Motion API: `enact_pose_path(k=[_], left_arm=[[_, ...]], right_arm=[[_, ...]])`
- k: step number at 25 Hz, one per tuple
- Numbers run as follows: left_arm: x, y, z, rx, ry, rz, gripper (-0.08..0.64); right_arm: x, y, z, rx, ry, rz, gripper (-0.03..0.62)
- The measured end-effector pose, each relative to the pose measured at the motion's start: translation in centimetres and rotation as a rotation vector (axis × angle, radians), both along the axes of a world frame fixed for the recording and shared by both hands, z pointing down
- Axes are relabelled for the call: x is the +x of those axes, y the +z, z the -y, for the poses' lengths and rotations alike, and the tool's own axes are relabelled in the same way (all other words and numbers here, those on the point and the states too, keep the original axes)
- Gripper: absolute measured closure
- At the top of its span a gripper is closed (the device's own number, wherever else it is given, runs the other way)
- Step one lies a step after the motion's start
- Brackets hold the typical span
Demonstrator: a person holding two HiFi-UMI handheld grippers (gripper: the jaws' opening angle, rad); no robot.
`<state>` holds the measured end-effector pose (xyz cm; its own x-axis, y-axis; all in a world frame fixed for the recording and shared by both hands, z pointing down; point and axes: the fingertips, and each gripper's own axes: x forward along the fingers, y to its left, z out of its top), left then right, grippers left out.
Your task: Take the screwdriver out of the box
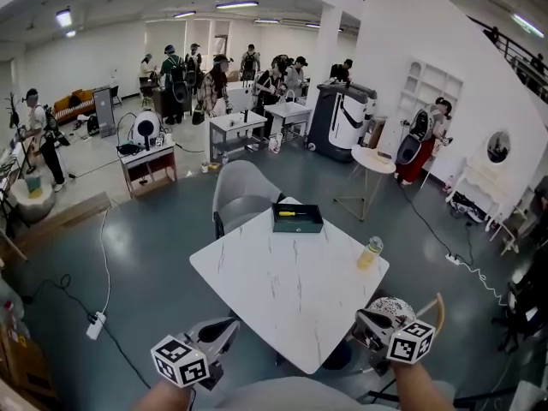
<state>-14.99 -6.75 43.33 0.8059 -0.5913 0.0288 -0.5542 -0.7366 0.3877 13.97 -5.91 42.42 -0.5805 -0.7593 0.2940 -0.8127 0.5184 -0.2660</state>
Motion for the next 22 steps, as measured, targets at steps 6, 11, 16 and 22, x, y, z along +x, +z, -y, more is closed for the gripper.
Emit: enact_pose_path(k=[6, 11, 16, 22], left_arm=[[0.2, 0.1, 0.8, -0.005, -0.032, 0.014, 0.555], [1.0, 0.3, 1.8, -0.013, -0.095, 0.044, 0.555], [3.5, 0.4, 4.2, -0.021, -0.18, 0.075, 0.555], [9.9, 0.7, 9.1, -0.028, -0.278, 0.07, 0.555]], right_arm=[[0.4, 0.7, 1.6, -0.017, -0.024, 0.015, 0.584], [2.0, 2.0, 4.4, -0.029, -0.079, 0.035, 0.584], [4.9, 2.8, 9.0, -0.027, -0.149, 0.07, 0.584], [10.3, 3.7, 15.6, -0.025, -0.258, 0.073, 0.584]])
